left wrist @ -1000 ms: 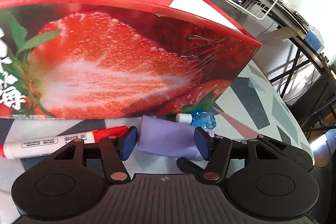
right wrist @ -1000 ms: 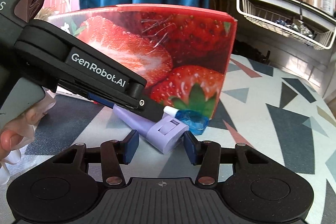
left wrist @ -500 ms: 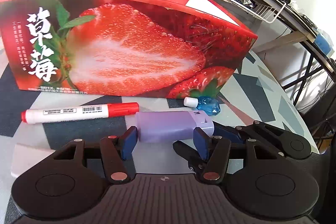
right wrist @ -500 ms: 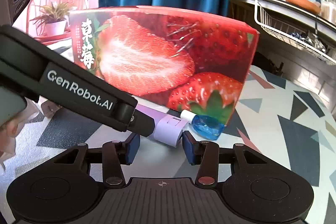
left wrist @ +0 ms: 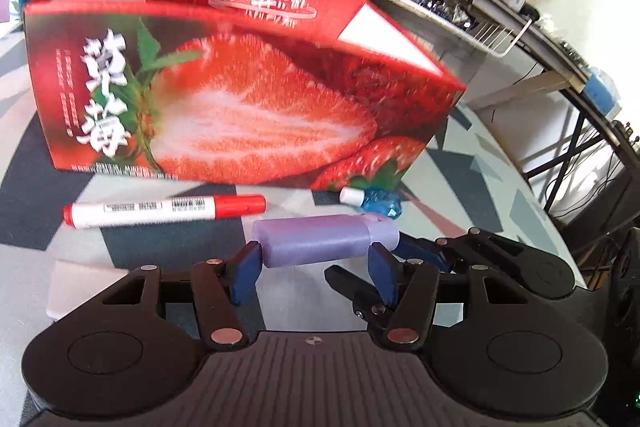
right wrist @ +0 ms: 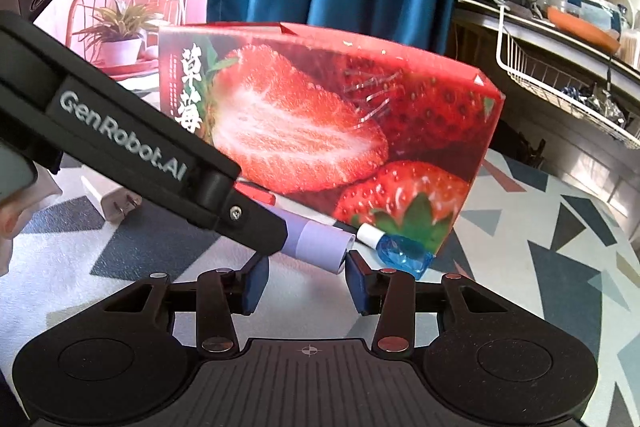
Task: Organize rigid objects
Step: 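Close both grippers on the lavender power bank, then lift the lavender power bank and lower it into the strawberry box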
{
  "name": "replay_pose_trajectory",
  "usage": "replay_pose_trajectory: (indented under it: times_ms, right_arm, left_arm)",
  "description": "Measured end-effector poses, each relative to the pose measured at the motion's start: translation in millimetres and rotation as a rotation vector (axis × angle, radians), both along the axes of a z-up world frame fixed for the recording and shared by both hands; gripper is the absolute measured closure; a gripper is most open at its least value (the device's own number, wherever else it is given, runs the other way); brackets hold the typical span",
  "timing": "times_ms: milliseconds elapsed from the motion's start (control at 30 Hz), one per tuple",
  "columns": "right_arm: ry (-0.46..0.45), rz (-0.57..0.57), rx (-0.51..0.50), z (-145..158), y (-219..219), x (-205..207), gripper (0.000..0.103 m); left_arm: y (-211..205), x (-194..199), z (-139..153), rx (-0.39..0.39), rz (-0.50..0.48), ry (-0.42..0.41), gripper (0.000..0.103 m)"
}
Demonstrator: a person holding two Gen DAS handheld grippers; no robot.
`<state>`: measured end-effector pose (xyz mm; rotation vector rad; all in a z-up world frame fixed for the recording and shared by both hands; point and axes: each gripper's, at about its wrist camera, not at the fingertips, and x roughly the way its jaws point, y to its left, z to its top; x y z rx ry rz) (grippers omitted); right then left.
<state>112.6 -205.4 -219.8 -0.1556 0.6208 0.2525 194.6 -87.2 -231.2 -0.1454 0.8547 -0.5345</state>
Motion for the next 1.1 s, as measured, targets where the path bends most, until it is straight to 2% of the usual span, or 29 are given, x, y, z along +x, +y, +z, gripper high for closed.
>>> replay_pose_trajectory:
  times_ms: [167,467,667,900,1100]
  right_arm:
    - [-0.045,0.017,-0.011,21.0,3.8,-1.9,0.064]
    - [-0.163,0.038,-0.04,81.3,7.0,8.7,0.064]
    - [-0.207,0.075,-0.09,109.2,18.4,30.2,0.063]
    - [-0.153,0.074,-0.048,124.2,9.7,80.1,0.062]
    - [-0.039,0.04,0.007,114.7,0.4,123.8,0.062]
  left_arm:
    - [8.5,-3.5,20.7,-0.018,0.006,-0.039,0.043]
    - [23.3,-2.7,71.7,-0.096,0.034,-0.166,0.043]
    - [29.8,14.2,88.1,-0.13,0.094,-0.182,0.043]
    - [26.8,58.4,103.7,-0.122,0.087,-0.132,0.043]
    - [20.7,96.4,94.4,-0.104,0.083,-0.033,0.043]
